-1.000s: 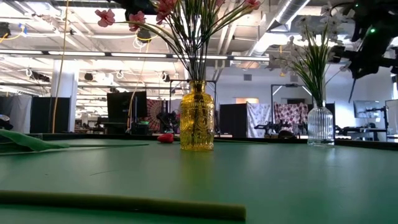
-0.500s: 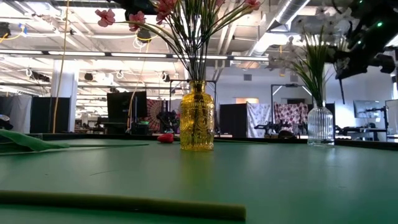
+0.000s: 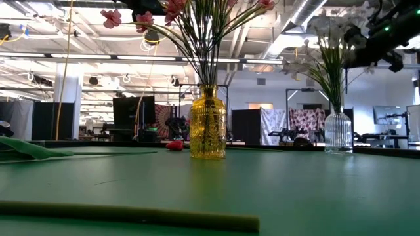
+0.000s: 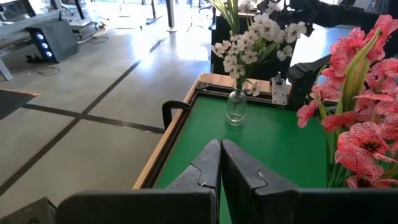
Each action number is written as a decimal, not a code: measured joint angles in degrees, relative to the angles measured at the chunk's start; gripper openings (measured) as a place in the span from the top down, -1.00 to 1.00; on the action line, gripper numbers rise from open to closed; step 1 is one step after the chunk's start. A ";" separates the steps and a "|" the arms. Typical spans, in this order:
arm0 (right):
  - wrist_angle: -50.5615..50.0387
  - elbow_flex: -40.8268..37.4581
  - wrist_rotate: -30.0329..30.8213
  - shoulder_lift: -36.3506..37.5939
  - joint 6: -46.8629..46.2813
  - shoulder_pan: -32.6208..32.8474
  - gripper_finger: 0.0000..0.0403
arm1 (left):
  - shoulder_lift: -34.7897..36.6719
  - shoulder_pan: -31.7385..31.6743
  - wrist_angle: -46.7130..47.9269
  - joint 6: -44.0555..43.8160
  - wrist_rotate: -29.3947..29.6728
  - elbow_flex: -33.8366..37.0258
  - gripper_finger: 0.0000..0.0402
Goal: Sort flowers into vase by color
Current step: Put the white flowers into the top transparent vase
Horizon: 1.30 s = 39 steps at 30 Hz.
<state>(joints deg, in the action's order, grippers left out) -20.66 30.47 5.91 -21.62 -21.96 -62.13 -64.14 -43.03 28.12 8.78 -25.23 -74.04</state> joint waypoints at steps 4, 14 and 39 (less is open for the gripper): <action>7.77 -3.83 -0.15 0.84 -1.85 -0.02 0.82 | 0.00 0.00 0.00 -0.05 -0.20 0.00 1.00; 9.36 -9.37 -1.34 6.58 -4.13 0.00 0.82 | 0.04 0.28 1.11 -0.46 -1.97 0.00 1.00; 12.00 -14.69 -0.30 10.18 -0.46 2.16 0.82 | 0.04 0.28 1.11 -0.37 -1.42 0.00 1.00</action>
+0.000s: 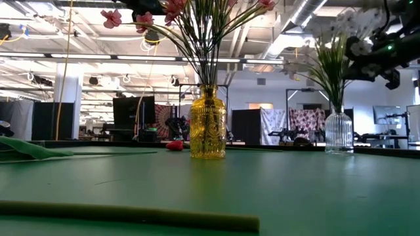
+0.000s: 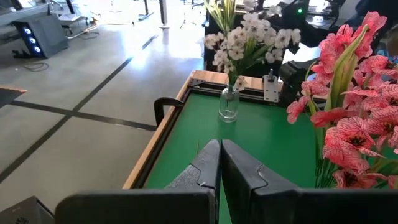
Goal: Sort flowers into vase by color
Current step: Put the white flowers into the top transparent vase
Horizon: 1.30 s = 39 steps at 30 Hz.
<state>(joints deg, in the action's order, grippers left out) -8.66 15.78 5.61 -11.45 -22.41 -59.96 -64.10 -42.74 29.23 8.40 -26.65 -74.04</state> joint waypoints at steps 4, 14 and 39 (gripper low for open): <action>0.60 -0.21 0.02 1.14 0.00 0.00 0.82 | 0.00 0.00 0.00 -0.02 0.03 0.00 1.00; -2.50 -0.23 -2.49 0.93 1.31 0.00 0.82 | 0.00 0.00 0.00 0.70 0.04 0.00 1.00; -0.40 -6.61 -2.06 1.03 8.53 7.56 0.82 | 0.00 0.00 0.00 1.59 0.02 0.00 1.00</action>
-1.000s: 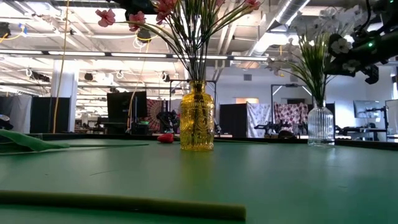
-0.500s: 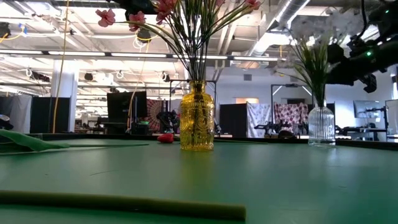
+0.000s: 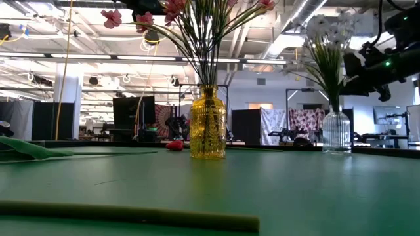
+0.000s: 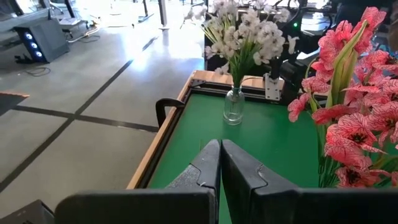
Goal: Sort flowers into vase by color
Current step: Put the white flowers into the top transparent vase
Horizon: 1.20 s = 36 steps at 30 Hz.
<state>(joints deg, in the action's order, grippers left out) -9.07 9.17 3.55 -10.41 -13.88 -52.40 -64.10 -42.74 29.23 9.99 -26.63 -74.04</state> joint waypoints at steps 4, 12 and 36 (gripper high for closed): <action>-2.90 0.09 1.06 0.02 0.26 -0.11 0.82 | 0.00 0.00 0.00 0.01 0.00 0.00 1.00; -4.49 0.17 1.25 0.02 0.28 -0.13 0.82 | 0.00 0.00 0.00 0.05 0.00 0.00 1.00; -4.35 2.83 1.14 -0.07 0.47 -0.17 0.37 | 0.00 0.00 0.00 0.67 -0.02 0.00 1.00</action>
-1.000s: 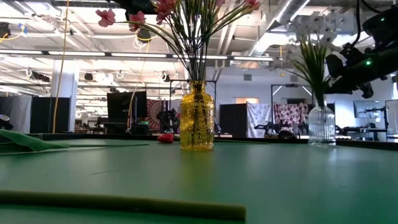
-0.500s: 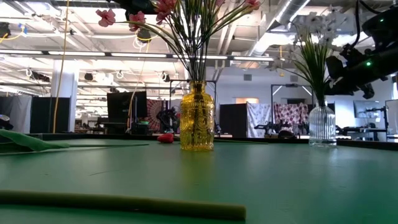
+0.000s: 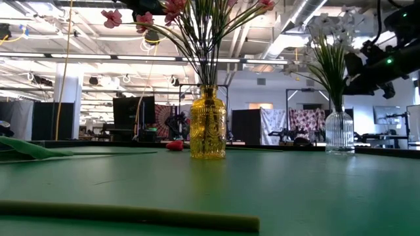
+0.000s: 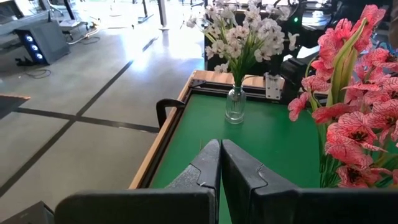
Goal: Sort flowers into vase by color
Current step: Put the white flowers into the top transparent vase
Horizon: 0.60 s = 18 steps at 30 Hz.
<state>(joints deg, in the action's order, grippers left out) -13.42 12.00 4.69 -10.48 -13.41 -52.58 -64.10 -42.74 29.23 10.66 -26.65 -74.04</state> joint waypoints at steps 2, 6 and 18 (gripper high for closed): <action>0.00 0.76 -0.02 0.00 0.00 0.00 0.34 | 0.00 0.00 0.00 0.13 0.00 0.00 1.00; -1.93 2.75 -0.04 0.03 0.08 0.00 0.31 | 0.00 0.00 -0.02 0.26 0.00 0.00 1.00; -9.22 10.27 -0.25 0.04 0.41 0.00 0.28 | 0.00 0.00 -0.22 1.11 0.00 0.00 1.00</action>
<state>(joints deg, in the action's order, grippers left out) -22.64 22.27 4.44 -10.44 -13.00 -52.58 -64.10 -42.74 29.02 11.77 -26.65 -74.04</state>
